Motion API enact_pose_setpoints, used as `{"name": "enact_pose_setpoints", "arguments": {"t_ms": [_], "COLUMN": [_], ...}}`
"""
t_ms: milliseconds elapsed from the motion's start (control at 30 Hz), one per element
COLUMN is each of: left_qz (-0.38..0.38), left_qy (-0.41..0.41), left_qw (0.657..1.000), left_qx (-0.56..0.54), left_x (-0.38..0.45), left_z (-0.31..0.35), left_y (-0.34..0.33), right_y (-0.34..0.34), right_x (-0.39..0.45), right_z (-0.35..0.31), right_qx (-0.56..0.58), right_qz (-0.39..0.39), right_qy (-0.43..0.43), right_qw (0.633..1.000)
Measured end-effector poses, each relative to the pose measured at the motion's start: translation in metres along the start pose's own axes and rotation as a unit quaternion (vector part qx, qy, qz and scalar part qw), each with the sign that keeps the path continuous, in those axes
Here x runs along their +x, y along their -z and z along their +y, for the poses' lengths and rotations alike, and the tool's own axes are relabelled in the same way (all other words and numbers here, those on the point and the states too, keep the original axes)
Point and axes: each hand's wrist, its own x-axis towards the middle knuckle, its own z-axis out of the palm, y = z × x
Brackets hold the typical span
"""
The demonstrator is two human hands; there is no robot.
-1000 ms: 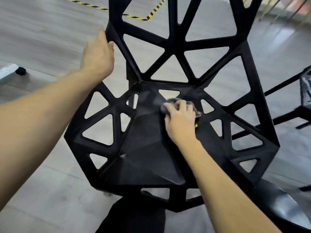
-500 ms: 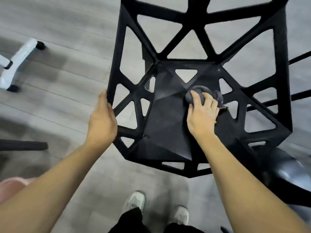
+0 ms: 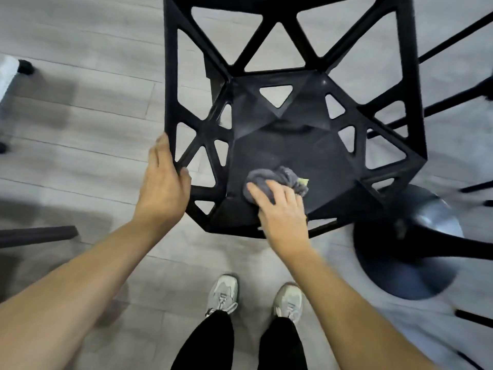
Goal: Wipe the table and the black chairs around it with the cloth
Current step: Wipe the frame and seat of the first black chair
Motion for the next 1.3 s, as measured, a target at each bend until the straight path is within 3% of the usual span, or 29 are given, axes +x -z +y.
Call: {"name": "enact_pose_setpoints", "arguments": {"t_ms": [100, 233, 333, 500, 767, 933, 1300], "left_qz": [-0.031, -0.045, -0.057, -0.061, -0.003, 0.038, 0.063], "left_qy": [-0.045, -0.101, -0.122, -0.152, -0.191, -0.2, -0.242], "left_qw": [0.993, 0.974, 0.97, 0.964, 0.964, 0.963, 0.959], "left_qx": [0.106, 0.196, 0.205, 0.207, 0.184, 0.179, 0.131], "left_x": [-0.009, -0.029, -0.049, -0.079, -0.132, -0.148, -0.071], "left_z": [-0.002, 0.001, 0.019, 0.064, 0.14, 0.164, 0.143], "left_y": [-0.005, 0.004, 0.024, 0.091, 0.247, 0.318, 0.426], "right_y": [0.011, 0.027, 0.049, 0.128, 0.312, 0.398, 0.455], "right_x": [0.006, 0.022, 0.022, 0.018, 0.021, 0.041, 0.128], "right_z": [0.048, 0.037, 0.029, 0.009, -0.049, -0.084, -0.167], "right_qx": [-0.033, -0.021, 0.037, 0.124, 0.142, 0.199, 0.218], "right_qz": [0.015, -0.056, -0.095, 0.0, 0.081, 0.102, 0.14], "right_qy": [-0.194, -0.26, -0.266, -0.25, -0.163, -0.185, -0.207], "right_qw": [0.98, 0.964, 0.958, 0.96, 0.973, 0.957, 0.944]}}
